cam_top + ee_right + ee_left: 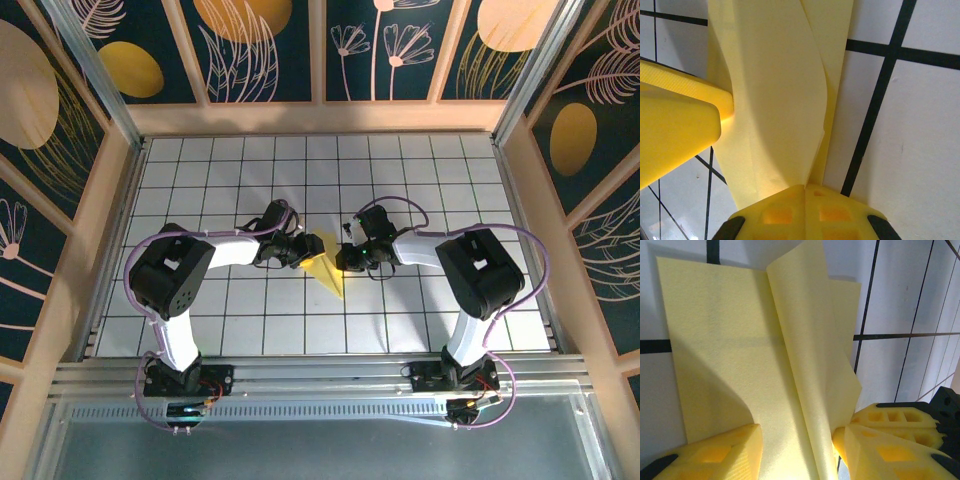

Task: Fold a paper plane with a square sheet of paper (fold left side to right side)
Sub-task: Fourth fold the wing at the center of the table.

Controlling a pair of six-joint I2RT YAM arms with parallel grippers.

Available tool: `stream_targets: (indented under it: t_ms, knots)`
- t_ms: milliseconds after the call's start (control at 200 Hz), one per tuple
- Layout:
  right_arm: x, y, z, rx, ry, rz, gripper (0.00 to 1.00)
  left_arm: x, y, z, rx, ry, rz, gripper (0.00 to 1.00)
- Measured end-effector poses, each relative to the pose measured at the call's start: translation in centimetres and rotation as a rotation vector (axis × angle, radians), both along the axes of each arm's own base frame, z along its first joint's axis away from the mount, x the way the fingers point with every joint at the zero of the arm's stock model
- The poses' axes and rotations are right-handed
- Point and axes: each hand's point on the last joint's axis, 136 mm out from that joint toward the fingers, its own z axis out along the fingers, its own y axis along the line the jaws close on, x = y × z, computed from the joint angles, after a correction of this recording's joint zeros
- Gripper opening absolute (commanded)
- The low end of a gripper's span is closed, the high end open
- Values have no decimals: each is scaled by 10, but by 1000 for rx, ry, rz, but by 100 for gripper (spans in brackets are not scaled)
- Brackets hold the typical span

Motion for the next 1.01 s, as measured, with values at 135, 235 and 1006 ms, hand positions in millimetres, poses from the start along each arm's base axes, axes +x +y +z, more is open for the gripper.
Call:
stream_targets:
  t_ms: [135,235,1006]
  knots:
    - [1,0,0,0,-1,0,0,0,0,0,0,0,0,47]
    - [2,1,1,1,-2,0,0,0,0,0,0,0,0,47]
    - [3,-1,0,-11,-5,-7,0,0,0,0,0,0,0,47]
